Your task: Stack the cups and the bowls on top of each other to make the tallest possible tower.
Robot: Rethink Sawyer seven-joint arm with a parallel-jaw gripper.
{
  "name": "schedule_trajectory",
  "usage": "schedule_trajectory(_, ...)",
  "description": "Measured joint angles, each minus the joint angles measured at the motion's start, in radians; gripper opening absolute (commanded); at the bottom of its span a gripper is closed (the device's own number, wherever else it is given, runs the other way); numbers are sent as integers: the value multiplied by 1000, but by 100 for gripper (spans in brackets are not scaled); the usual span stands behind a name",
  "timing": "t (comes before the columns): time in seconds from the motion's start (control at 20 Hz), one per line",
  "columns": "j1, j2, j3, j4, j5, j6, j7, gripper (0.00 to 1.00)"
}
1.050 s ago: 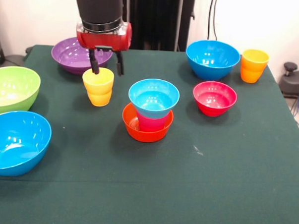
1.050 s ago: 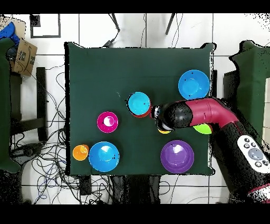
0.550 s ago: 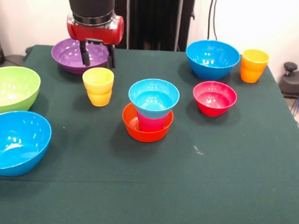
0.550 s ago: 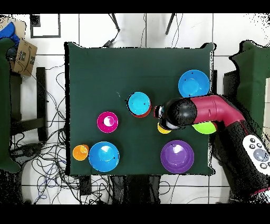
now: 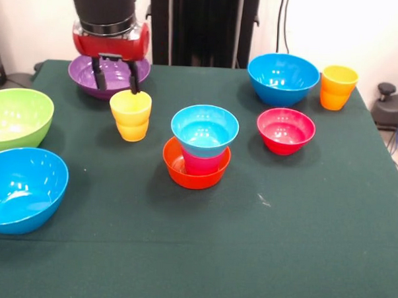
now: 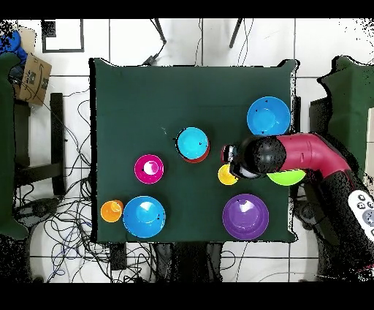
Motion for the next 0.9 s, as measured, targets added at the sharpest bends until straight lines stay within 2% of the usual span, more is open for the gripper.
schedule_trajectory(0.45, -71, 63, 2, -11, -39, 0, -163, 100)
schedule_trajectory(0.9, -83, 102, 1, -30, -52, 0, -203, 100)
